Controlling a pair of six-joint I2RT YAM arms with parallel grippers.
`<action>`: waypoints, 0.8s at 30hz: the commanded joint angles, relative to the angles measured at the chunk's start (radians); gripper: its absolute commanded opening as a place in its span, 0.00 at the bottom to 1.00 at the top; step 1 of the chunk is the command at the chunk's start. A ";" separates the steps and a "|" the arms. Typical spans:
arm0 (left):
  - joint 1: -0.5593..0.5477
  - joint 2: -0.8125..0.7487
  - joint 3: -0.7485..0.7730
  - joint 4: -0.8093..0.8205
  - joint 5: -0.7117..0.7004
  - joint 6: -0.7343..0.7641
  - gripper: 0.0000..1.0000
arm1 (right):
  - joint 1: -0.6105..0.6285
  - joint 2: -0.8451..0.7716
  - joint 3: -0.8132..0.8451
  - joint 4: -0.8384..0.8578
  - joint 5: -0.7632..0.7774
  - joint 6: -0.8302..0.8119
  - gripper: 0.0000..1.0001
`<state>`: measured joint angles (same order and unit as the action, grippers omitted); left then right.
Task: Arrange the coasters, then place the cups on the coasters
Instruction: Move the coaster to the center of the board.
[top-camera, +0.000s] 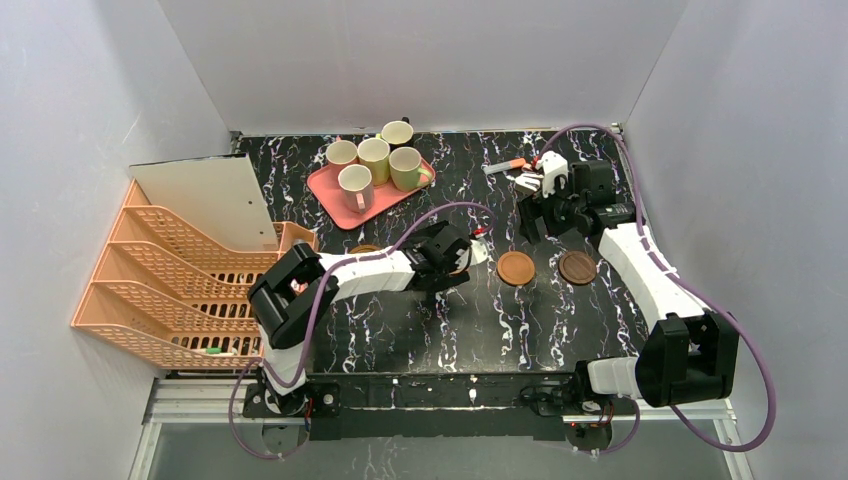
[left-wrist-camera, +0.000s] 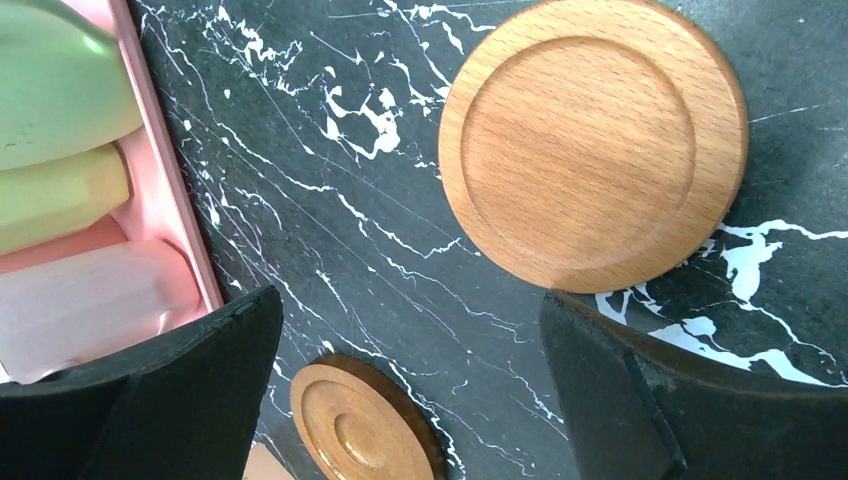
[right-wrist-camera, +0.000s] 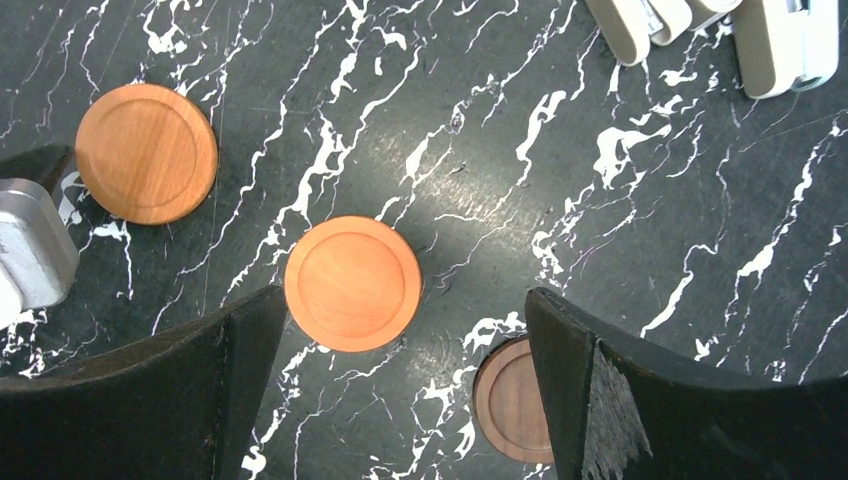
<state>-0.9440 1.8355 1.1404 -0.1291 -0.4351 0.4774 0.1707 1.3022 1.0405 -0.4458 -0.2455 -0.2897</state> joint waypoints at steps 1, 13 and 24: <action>0.001 -0.027 0.022 0.001 -0.032 -0.008 0.98 | 0.008 -0.028 -0.015 0.023 -0.009 0.012 0.99; 0.001 -0.066 -0.002 0.099 0.038 0.032 0.98 | 0.015 -0.040 -0.036 0.044 0.008 0.002 0.99; 0.010 0.039 0.006 0.170 -0.037 0.045 0.98 | 0.015 -0.055 -0.055 0.052 0.005 -0.012 0.99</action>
<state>-0.9436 1.8687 1.1393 0.0174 -0.4343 0.5140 0.1802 1.2816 0.9966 -0.4267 -0.2379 -0.2920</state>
